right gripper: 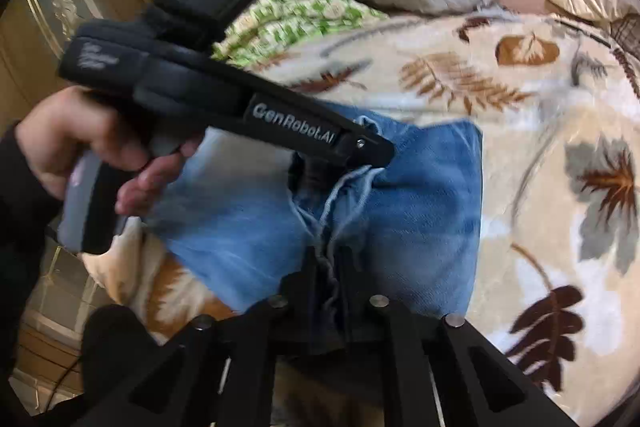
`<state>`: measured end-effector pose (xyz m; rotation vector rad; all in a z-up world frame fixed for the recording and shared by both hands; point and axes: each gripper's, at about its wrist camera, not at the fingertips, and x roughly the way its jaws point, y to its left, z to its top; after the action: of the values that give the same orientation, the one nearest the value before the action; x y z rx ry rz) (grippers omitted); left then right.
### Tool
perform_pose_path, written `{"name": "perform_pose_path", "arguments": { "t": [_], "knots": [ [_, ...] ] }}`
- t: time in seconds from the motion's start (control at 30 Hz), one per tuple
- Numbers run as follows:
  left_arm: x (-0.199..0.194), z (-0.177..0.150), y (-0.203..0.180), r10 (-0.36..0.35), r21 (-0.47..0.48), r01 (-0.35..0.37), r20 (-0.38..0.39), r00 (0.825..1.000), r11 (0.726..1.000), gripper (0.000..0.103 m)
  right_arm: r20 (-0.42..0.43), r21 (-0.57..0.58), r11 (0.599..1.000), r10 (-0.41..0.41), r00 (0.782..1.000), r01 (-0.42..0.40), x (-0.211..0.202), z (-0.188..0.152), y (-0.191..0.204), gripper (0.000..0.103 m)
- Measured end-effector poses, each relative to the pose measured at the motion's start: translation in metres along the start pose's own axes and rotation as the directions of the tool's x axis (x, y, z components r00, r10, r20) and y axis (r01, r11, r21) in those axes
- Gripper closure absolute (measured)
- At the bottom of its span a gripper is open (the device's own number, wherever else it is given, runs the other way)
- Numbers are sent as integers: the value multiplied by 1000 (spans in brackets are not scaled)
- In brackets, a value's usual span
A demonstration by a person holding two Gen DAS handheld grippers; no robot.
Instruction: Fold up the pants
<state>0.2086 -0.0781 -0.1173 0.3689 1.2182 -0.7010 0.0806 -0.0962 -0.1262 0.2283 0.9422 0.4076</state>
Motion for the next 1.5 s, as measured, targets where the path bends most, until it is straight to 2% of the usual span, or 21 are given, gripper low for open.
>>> {"name": "perform_pose_path", "arguments": {
  "t": [0.07, 0.1, 0.13, 0.17, 0.23, 0.3, 0.43, 0.57, 0.73, 0.83, 0.93, 0.97, 1.0, 1.03, 1.07, 1.1, 1.2, 1.27, 1.33, 1.43, 1.5],
  "knots": [
    [-5, 0, -2, 9, -8, -9, 6, 1000, 1000, 79, 5, 26, 1000, 17, 1000, -17, -1, 1, -4, 83],
    [-11, 1, -3, 19, -12, -19, 16, 1000, 1000, 73, -1, 38, 999, 25, 1000, -25, -3, 3, -5, 82],
    [-15, 1, -2, 37, -20, -37, 25, 999, 999, 52, -3, 37, 999, 27, 1000, -27, -4, 4, -6, 77],
    [-28, 0, 1, 72, -50, -70, 50, 996, 996, 26, 2, 30, 999, 30, 1000, -31, -10, 6, -4, 62],
    [-56, -2, 5, 101, -101, -88, 132, 986, 991, 15, 29, 18, 999, 29, 999, -29, -26, 10, -3, 29],
    [-77, -9, 7, 109, -128, -89, 161, 981, 988, 15, 105, -7, 999, 42, 994, -42, -53, 11, -2, 28],
    [-108, -30, 1, 154, -137, -131, 174, 973, 982, 15, 158, -79, 997, 15, 987, -3, -91, 16, -13, 24],
    [-109, -57, -2, 163, -209, -131, 146, 976, 969, 15, 101, -137, 990, -22, 995, 35, -93, 14, -31, 24],
    [-71, -78, 1, 126, -390, -75, 107, 986, 918, 15, -17, -149, 988, -34, 999, 31, -69, 11, -54, 24],
    [-47, -88, -1, -12, -481, 64, 109, 994, 875, 15, -75, -104, 994, 13, 997, -21, -48, 11, -64, 25],
    [-27, -91, -8, -48, -488, 74, 66, 997, 869, 15, -116, -92, 995, 34, 993, -44, -30, 8, -65, 25],
    [-24, -93, -11, -50, -479, 80, 76, 996, 874, 15, -131, -92, 995, 32, 991, -44, -23, 6, -65, 29],
    [-24, -93, -13, -50, -464, 85, 87, 995, 882, 21, -143, -87, 995, 35, 989, -48, -17, 3, -64, 31],
    [-25, -92, -15, -52, -442, 89, 95, 994, 893, 60, -133, -92, 995, 29, 991, -41, -15, 1, -62, 31],
    [-25, -91, -15, -70, -424, 104, 96, 993, 900, 89, -118, -108, 993, 23, 993, -36, -16, 0, -59, 35],
    [-25, -91, -12, -100, -424, 134, 101, 990, 896, 89, -117, -113, 993, 24, 993, -38, -16, -1, -57, 37],
    [-36, -87, -14, -97, -363, 140, 136, 986, 921, 92, -109, -120, 992, 29, 994, -42, -18, -2, -53, 45],
    [-48, -84, -15, -76, -323, 127, 167, 983, 938, 93, -95, -127, 991, 27, 995, -39, -21, -2, -49, 62],
    [-72, -83, -20, -53, -256, 118, 247, 968, 959, 93, -66, -137, 990, 9, 998, -18, -25, 1, -43, 78],
    [-97, -82, -23, -29, -179, 95, 344, 939, 979, 93, -9, -117, 993, 25, 1000, -26, -35, 5, -39, 85],
    [-98, -83, -22, 5, -150, 51, 347, 938, 987, 93, 21, -96, 995, 23, 1000, -21, -37, 6, -37, 86]
  ]
}}
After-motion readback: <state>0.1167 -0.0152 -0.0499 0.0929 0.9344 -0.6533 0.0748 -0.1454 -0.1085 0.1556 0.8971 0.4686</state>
